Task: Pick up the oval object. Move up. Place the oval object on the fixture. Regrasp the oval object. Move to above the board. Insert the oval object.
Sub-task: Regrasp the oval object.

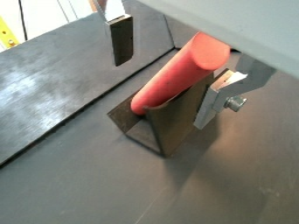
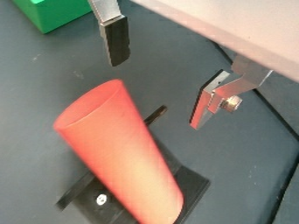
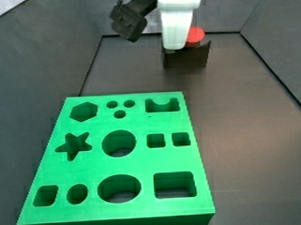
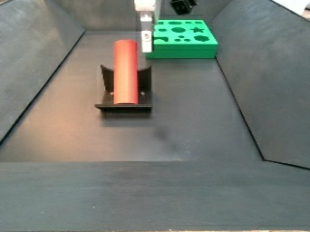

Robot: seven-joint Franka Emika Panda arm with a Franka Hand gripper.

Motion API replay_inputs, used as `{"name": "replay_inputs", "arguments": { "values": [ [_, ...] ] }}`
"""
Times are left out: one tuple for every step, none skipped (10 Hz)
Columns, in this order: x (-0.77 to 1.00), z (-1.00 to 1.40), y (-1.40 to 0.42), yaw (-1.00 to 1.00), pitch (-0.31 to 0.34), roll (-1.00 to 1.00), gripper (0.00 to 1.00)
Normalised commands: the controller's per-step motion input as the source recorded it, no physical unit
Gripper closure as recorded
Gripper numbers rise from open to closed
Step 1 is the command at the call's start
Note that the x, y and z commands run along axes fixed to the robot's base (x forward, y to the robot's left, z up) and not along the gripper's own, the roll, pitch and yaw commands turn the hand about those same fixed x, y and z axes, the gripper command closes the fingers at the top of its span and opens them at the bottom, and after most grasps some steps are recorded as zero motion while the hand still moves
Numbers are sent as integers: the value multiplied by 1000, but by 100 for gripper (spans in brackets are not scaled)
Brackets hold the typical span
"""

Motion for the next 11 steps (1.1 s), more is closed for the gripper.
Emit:
{"name": "replay_inputs", "arguments": {
  "values": [
    [924, -3, -19, 53, 203, -16, 0],
    [843, 3, -16, 51, 208, -22, 0],
    [767, 3, -17, 52, 213, -27, 0],
    [696, 1, -17, 53, 213, -32, 0],
    [602, 2, -14, 53, 219, -34, 0],
    [539, 1, -13, 55, 227, -35, 0],
    [458, 5, -12, 57, 232, -34, 0],
    [422, 1, -14, 58, 230, -36, 0],
    [353, -6, -13, 61, 223, -34, 0],
    [296, 3, -11, 62, 221, -31, 0],
    [221, 2, -12, 56, 227, -35, 0]
  ]
}}
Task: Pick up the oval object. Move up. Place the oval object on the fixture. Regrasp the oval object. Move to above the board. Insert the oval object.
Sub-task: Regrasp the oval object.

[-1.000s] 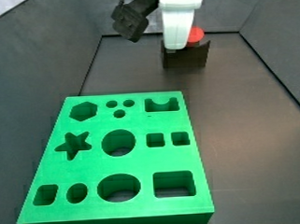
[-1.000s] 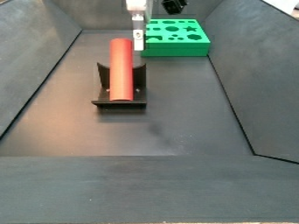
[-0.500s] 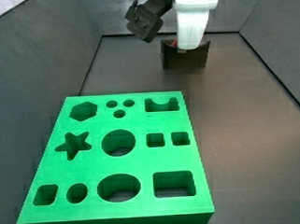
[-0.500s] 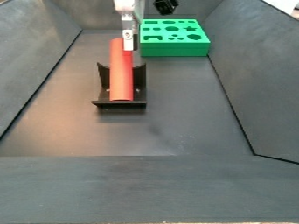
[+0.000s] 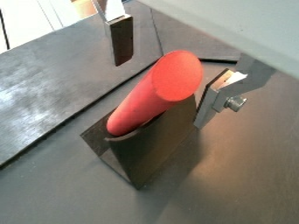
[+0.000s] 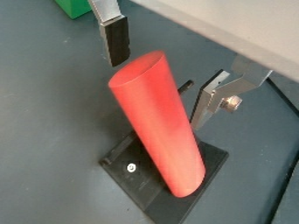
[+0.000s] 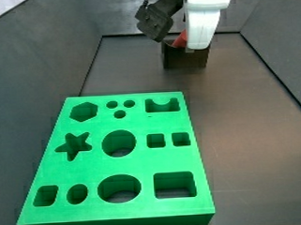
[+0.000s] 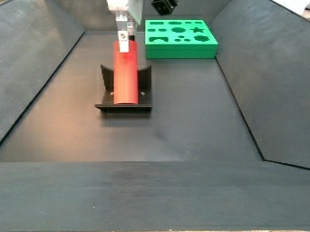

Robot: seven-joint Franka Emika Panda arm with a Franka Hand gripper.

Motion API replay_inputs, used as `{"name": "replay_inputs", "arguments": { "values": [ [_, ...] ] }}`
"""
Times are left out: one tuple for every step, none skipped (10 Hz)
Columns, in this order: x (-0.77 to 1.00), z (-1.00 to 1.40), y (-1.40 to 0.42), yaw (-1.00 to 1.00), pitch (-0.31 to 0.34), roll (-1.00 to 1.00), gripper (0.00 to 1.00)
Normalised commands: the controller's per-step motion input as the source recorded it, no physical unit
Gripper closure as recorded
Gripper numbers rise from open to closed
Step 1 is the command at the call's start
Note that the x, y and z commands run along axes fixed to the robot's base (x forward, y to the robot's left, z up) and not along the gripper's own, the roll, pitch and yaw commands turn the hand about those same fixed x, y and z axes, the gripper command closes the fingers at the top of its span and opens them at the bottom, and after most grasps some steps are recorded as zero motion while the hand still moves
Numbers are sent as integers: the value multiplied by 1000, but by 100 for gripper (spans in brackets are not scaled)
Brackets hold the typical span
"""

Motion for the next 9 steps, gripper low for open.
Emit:
{"name": "replay_inputs", "arguments": {
  "values": [
    [191, -1, -13, 55, 230, -38, 0],
    [128, 1, -12, 55, 231, -42, 0],
    [97, 4, -12, 54, 231, -46, 0],
    [76, 8, -9, 53, 222, -50, 0],
    [75, 7, -8, 53, 222, -50, 0],
    [75, 7, -9, 53, 222, -50, 0],
    [76, 7, -9, 53, 221, -51, 0],
    [76, 7, -9, 53, 221, -51, 0],
    [76, 8, -9, 53, 220, -51, 0]
  ]
}}
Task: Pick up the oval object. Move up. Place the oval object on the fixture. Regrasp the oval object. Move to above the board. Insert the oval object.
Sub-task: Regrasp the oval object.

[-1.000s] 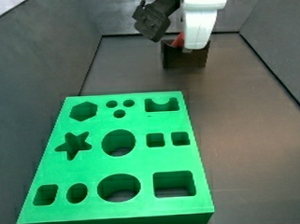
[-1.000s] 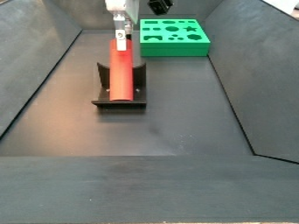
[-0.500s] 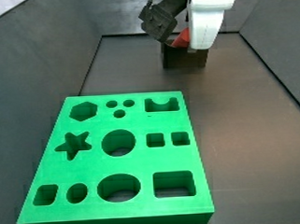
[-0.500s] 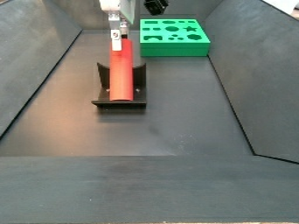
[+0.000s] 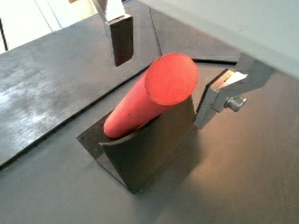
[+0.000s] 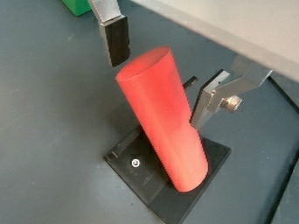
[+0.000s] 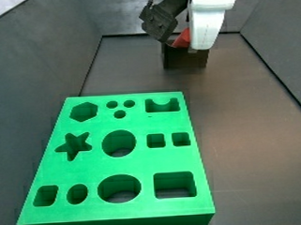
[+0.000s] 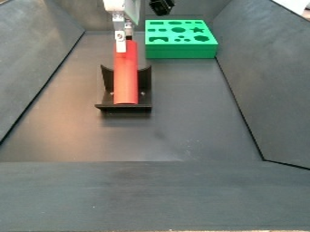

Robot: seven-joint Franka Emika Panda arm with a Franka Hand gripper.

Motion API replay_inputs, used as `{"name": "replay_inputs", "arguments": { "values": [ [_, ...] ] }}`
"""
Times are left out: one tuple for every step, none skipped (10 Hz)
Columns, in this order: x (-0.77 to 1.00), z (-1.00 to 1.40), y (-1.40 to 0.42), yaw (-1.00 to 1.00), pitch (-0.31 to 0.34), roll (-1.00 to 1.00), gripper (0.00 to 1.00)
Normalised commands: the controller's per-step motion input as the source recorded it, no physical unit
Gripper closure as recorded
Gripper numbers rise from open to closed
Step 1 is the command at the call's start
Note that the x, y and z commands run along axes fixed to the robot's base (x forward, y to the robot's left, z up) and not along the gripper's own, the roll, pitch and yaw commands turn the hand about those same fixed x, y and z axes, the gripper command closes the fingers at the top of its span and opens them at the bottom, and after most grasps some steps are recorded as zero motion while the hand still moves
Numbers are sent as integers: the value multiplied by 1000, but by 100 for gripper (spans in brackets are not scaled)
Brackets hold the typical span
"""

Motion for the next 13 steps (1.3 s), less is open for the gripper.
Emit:
{"name": "replay_inputs", "arguments": {
  "values": [
    [77, 7, -9, 53, 220, -51, 0],
    [77, 7, -9, 52, 220, -51, 0],
    [77, 8, -9, 52, 220, -51, 0],
    [77, 8, -9, 52, 220, -51, 0],
    [77, 8, -9, 52, 220, -51, 0],
    [77, 8, -9, 52, 220, -50, 0],
    [77, 8, -9, 52, 220, -50, 0],
    [77, 8, -9, 52, 220, -50, 0],
    [77, 8, -9, 52, 219, -50, 0],
    [77, 8, -9, 52, 219, -50, 0],
    [77, 8, -9, 52, 219, -50, 0],
    [77, 8, -9, 52, 219, -50, 0],
    [77, 7, -9, 52, 219, -50, 0]
  ]
}}
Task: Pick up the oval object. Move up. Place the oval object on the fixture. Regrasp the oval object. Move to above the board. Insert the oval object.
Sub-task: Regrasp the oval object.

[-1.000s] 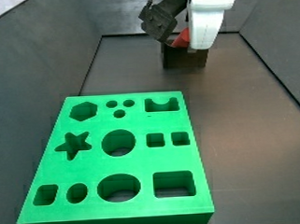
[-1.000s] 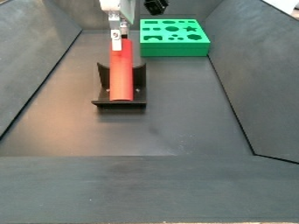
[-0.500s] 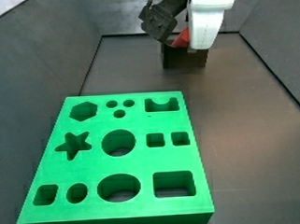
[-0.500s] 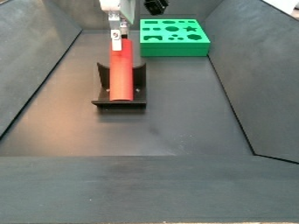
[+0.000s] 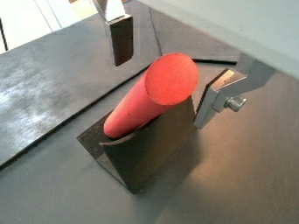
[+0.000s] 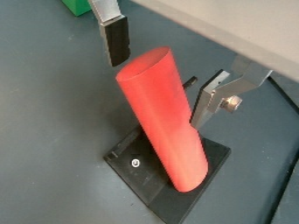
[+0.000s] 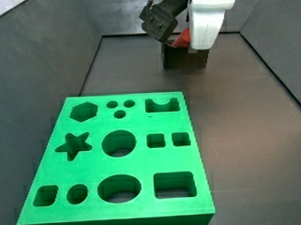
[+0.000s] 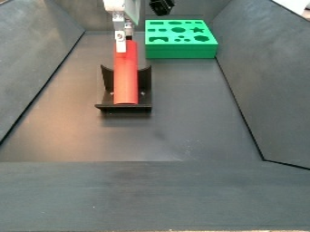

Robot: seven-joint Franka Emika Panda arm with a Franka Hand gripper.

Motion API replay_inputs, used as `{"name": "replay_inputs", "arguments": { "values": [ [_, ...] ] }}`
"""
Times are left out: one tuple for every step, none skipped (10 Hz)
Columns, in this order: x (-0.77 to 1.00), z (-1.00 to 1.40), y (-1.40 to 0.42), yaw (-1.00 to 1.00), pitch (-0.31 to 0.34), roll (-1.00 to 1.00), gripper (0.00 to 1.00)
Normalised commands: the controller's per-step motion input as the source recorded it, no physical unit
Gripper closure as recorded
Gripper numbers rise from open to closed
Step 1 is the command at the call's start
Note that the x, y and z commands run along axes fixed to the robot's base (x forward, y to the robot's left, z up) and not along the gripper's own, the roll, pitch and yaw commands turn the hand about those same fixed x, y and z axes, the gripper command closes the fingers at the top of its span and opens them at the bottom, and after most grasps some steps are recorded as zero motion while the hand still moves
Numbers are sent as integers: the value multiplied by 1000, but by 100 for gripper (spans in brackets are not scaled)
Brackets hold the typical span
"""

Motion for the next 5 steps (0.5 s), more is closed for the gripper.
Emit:
{"name": "replay_inputs", "arguments": {
  "values": [
    [77, 8, -9, 52, 219, -50, 0],
    [77, 8, -9, 52, 219, -50, 0],
    [77, 8, -9, 52, 219, -50, 0],
    [77, 8, -9, 52, 219, -50, 0],
    [77, 8, -9, 52, 219, -50, 0]
  ]
}}
